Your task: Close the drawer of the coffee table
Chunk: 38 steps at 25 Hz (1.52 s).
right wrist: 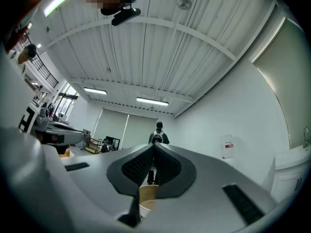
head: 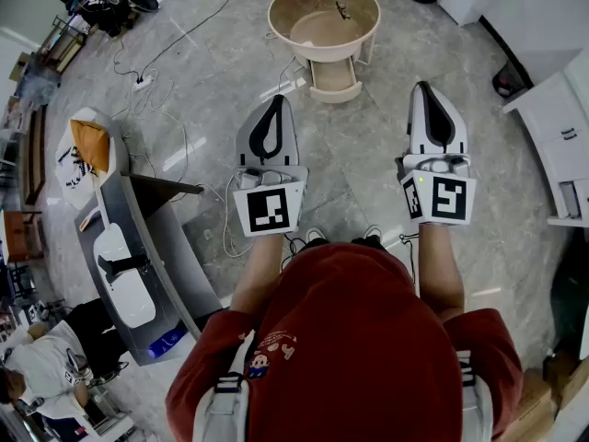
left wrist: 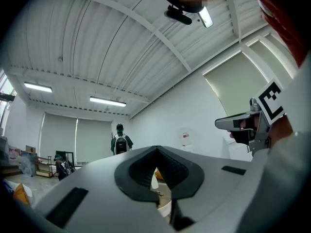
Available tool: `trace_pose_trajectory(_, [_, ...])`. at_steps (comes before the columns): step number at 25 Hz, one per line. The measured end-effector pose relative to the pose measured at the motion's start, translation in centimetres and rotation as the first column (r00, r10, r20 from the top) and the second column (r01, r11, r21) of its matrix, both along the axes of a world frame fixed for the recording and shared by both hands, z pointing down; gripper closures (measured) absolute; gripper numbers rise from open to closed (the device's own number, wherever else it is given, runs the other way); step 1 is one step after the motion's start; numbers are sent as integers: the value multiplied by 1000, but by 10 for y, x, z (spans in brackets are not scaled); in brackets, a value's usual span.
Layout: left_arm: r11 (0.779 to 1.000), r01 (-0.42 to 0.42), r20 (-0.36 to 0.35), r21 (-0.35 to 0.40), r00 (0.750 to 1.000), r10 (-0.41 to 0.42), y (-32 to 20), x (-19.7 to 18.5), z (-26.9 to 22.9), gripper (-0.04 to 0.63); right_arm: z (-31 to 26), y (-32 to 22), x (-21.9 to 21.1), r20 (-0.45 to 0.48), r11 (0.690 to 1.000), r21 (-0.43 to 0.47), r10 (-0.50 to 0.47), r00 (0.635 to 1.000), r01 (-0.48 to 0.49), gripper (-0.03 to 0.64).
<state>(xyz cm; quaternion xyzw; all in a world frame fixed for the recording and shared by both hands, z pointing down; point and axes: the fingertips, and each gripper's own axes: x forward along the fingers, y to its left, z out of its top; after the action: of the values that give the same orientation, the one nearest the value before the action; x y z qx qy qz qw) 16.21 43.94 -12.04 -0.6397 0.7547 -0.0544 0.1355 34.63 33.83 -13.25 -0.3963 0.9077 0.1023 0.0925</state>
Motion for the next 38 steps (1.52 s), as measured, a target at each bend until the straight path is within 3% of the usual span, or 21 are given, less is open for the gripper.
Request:
trace_pose_trajectory(10, [1000,21,-21,5,1000,-21,14,-10,4,583,12,8,-12,-10,1000,-14,-21,1000,21,594])
trace_pose_trajectory(19, [998,67,-28,14,997,-67,47,-70,8,583,17,28,-66,36,999,2,-33,999,33,592])
trace_pose_trajectory(26, [999,50,-55,18,997,-49,65,-110,21,583,29,48,-99,39,1000,-14,-5,999,6,592])
trace_pose_trajectory(31, [1000,11,-64,6,998,-10,48,-118,28,583,34,38,-97,7,999,-17,35,999,-34,591])
trace_pose_trajectory(38, [1000,-4,-31,-2,1000,4,-15,-134,31,583,48,-29,-105,25,997,-38,71,997,-70,592])
